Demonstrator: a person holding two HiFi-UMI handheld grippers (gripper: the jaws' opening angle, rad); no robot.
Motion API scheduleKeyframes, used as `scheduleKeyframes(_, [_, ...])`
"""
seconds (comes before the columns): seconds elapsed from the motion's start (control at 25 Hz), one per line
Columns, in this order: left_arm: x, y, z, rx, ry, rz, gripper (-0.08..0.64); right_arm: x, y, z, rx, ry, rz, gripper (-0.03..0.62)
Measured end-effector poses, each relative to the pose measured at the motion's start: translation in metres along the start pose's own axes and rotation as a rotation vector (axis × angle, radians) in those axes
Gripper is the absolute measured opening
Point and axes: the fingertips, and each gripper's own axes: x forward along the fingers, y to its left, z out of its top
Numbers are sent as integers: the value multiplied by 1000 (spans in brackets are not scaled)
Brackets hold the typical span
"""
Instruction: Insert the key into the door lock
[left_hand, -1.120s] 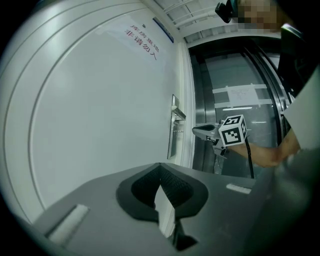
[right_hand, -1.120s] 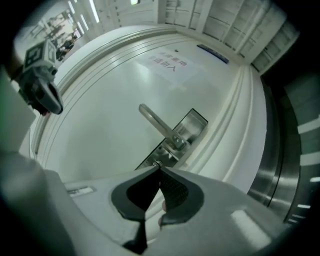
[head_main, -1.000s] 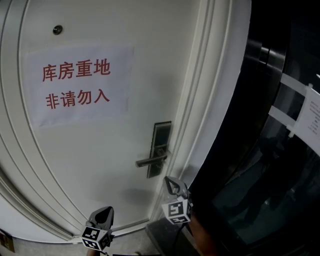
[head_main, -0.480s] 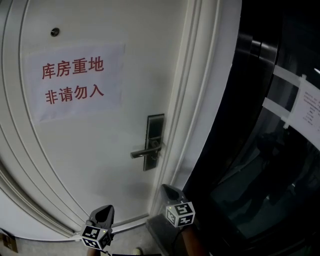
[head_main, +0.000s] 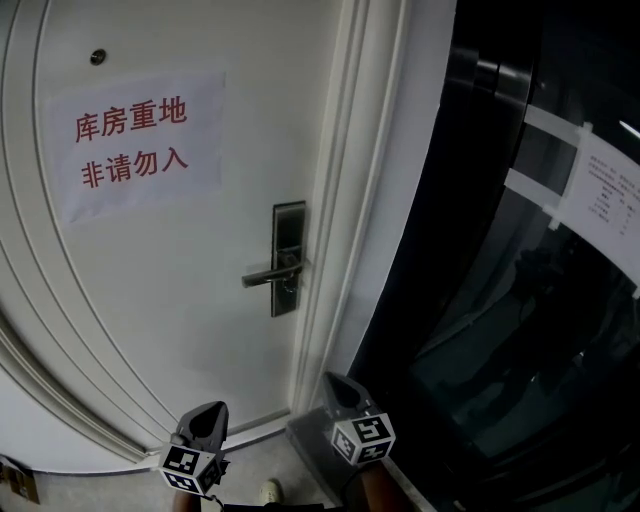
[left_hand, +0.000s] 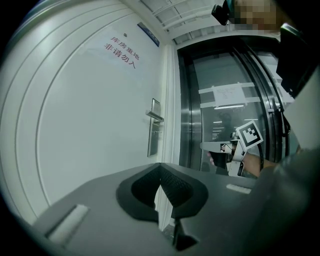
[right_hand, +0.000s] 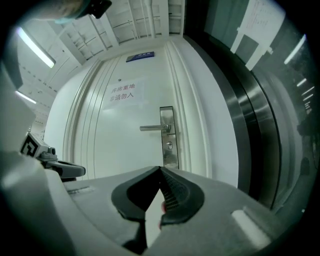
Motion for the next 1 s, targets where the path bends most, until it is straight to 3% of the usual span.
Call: scheduleKeyframes(1.0, [-106, -62, -13, -4, -24, 48, 3, -134, 67, -60, 46, 59, 74, 2])
